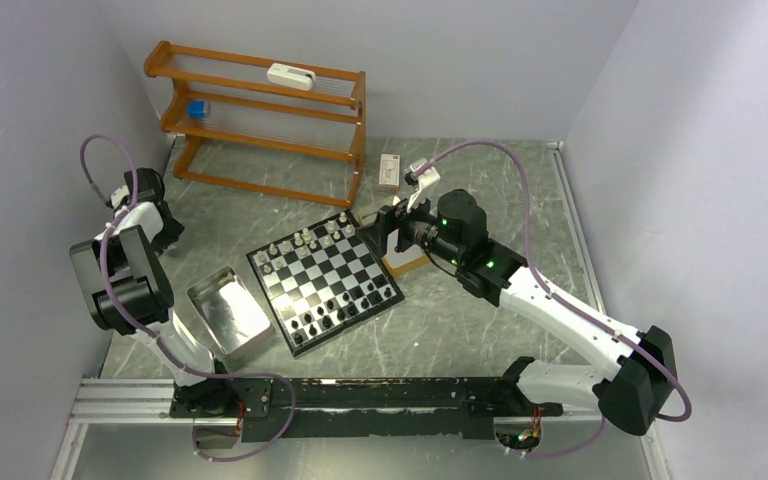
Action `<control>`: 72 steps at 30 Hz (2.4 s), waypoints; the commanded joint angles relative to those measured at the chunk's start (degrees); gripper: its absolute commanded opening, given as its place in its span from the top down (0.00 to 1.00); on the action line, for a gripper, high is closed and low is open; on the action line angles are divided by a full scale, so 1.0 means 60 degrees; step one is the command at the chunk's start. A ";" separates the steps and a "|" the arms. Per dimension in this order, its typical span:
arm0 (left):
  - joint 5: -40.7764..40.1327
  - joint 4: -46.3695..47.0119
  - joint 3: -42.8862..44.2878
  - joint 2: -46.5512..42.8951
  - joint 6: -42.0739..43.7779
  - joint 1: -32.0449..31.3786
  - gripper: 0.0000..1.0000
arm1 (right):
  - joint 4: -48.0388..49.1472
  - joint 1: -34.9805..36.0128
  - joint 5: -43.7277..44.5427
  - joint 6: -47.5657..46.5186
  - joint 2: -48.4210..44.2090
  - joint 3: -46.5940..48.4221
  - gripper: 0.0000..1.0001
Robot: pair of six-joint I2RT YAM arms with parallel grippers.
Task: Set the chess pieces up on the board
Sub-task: Place the chess piece at the center of the board.
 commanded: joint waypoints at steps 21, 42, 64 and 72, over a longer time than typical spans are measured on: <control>0.1287 0.0710 0.0356 0.0481 0.0701 0.0300 0.56 | 0.0105 0.0037 0.0145 -0.0125 -0.0011 0.0207 0.13; 0.1089 0.1574 0.1045 0.1035 0.1109 0.0741 0.59 | 0.0095 0.0030 0.0355 -0.0249 0.0047 0.0177 0.13; 0.3087 0.2399 0.0653 0.1713 0.1660 0.0703 0.58 | 0.0198 0.0023 0.0275 -0.0209 0.0073 0.0105 0.14; 0.3118 0.2156 0.0829 0.2004 0.1742 0.0540 0.60 | 0.0167 0.0034 0.0264 -0.0208 0.0041 0.0119 0.14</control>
